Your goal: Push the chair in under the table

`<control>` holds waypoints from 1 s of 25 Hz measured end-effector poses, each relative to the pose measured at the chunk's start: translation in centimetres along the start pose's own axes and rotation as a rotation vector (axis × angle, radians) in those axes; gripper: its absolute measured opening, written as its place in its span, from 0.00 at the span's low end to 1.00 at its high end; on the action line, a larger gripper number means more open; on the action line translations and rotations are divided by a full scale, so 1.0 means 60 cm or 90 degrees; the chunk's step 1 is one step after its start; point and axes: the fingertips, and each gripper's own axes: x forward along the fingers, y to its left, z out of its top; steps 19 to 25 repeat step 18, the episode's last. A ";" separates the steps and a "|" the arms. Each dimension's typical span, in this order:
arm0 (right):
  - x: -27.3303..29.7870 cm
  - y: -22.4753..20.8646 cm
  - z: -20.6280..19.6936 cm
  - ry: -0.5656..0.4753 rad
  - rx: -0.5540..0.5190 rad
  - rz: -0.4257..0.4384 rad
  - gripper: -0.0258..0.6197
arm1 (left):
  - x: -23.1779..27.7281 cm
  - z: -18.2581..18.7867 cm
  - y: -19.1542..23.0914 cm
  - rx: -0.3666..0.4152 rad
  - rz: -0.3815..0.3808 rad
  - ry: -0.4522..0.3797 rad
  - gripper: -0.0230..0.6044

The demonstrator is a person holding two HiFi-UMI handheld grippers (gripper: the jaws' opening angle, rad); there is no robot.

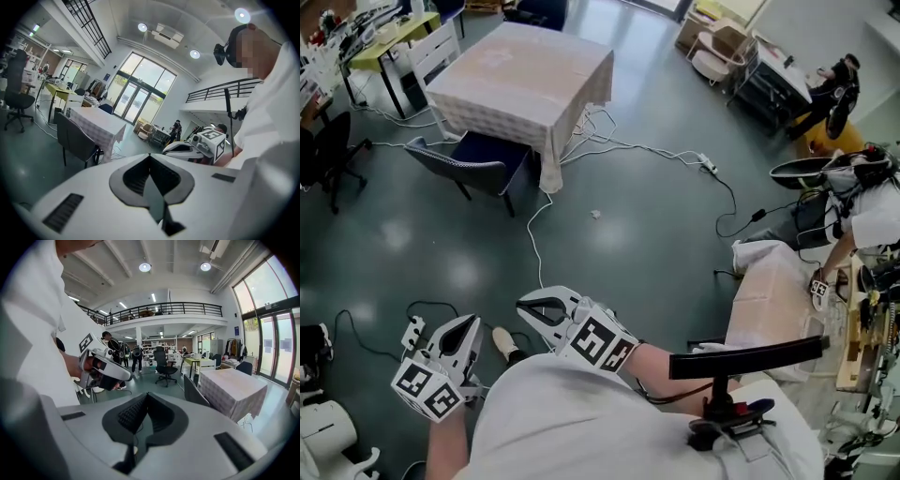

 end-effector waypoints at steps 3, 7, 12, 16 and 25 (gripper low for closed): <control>-0.002 -0.009 -0.007 -0.002 0.001 -0.002 0.06 | 0.014 -0.008 0.000 -0.001 -0.001 0.009 0.05; -0.010 -0.021 -0.014 0.006 0.003 -0.015 0.06 | 0.025 -0.009 0.003 -0.004 -0.001 0.012 0.05; 0.009 -0.043 -0.018 0.010 0.002 -0.040 0.06 | 0.040 -0.008 0.034 -0.004 -0.019 0.014 0.05; 0.018 -0.036 -0.027 0.018 0.001 -0.052 0.06 | 0.037 -0.022 0.047 -0.006 -0.030 0.015 0.05; 0.022 -0.026 -0.027 0.019 0.002 -0.053 0.06 | 0.028 -0.027 0.049 -0.009 -0.033 0.017 0.05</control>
